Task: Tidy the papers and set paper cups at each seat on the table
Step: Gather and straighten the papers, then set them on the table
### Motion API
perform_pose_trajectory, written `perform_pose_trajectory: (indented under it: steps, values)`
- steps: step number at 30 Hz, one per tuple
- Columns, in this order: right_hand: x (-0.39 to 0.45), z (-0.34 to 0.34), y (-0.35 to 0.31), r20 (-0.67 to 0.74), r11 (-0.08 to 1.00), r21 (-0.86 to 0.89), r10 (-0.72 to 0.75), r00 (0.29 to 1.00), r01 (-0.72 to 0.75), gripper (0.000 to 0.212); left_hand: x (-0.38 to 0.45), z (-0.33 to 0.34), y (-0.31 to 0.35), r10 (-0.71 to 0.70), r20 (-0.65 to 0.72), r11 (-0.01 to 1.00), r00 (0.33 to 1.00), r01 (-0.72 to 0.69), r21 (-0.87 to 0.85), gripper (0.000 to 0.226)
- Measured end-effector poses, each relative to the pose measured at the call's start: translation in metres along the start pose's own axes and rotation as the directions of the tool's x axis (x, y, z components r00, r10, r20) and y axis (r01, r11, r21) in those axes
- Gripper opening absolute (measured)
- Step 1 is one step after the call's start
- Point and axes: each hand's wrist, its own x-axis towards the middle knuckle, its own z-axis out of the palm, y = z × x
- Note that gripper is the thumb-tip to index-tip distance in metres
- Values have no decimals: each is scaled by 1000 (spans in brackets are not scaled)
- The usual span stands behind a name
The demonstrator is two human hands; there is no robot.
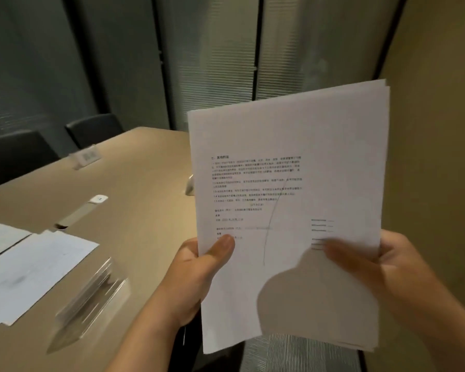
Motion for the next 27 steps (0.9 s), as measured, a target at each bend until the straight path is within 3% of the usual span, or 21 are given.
perform_pose_trajectory:
  steps: [6,10,16,19,23,27]
  values:
    - [135,58,13,185,1000,28,9,983,-15,14,78,-57,13,30,-214,999,976,-33,-11,25]
    - [209,128,21,333,999,52,-19,943,2,11,96,-108,30,49,-447,999,893,-44,22,20]
    - [302,250,35,613,996,88,-81,786,34,9,112,-182,41,75,-731,996,679,-23,81,35]
    - [343,320,43,731,993,119,-93,676,8,5,121,-221,42,88,-851,995,518,-7,99,27]
    - [383,403,45,859,995,95,-81,506,-3,5,131,-261,49,72,-938,992,338,73,103,18]
    - [397,467,48,922,996,83,-68,381,-22,7,129,-299,49,32,-974,986,224,150,67,19]
